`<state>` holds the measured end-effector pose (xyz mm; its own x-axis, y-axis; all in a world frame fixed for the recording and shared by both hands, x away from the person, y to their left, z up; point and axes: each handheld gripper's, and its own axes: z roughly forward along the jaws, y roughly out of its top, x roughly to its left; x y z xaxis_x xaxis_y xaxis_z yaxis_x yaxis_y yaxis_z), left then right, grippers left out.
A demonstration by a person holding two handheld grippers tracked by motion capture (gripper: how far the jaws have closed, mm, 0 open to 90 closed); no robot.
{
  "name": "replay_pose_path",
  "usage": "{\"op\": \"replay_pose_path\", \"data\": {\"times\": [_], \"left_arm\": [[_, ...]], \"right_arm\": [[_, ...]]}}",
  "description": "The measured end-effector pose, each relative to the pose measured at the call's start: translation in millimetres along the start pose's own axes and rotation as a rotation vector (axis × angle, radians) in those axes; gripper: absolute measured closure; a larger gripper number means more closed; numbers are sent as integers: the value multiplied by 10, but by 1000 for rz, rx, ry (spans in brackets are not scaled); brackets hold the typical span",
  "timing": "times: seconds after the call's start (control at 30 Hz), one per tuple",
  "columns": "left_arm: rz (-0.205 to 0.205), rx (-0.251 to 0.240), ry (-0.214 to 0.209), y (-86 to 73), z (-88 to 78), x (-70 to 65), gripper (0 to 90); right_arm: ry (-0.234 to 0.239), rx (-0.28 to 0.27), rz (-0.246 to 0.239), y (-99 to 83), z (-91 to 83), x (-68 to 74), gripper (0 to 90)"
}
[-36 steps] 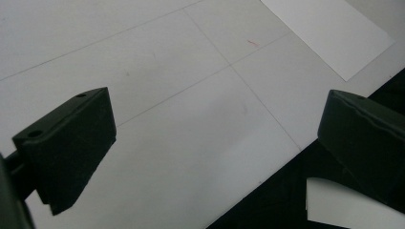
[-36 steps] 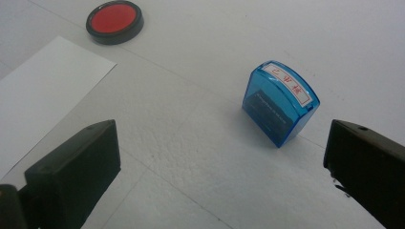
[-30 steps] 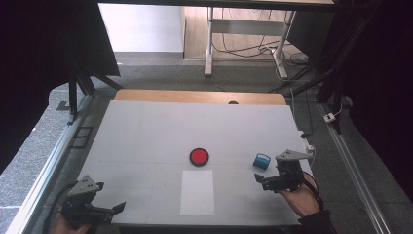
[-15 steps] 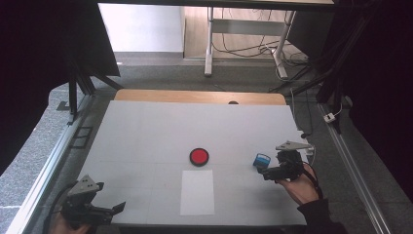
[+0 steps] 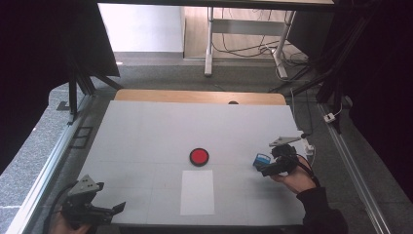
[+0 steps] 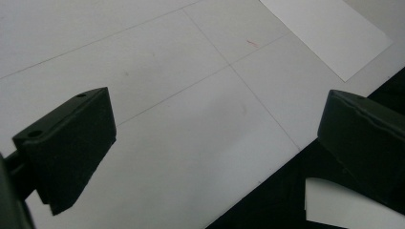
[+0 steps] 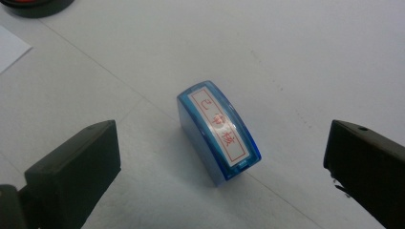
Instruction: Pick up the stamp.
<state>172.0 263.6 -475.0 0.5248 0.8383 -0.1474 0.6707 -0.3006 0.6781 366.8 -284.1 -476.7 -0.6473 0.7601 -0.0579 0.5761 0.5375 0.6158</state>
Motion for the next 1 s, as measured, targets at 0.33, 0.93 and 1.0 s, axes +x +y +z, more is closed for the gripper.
{"op": "replay_pose_path", "data": {"times": [0.33,0.93,1.0], "left_arm": [[1,3,0,2,3,0,0],[4,10,2,5,10,-3,0],[3,9,2,4,9,-2,0]], "right_arm": [[67,18,-100,66,36,-57,284],[180,58,-161,104,81,-214,679],[172,53,-167,106,73,-211,702]]}}
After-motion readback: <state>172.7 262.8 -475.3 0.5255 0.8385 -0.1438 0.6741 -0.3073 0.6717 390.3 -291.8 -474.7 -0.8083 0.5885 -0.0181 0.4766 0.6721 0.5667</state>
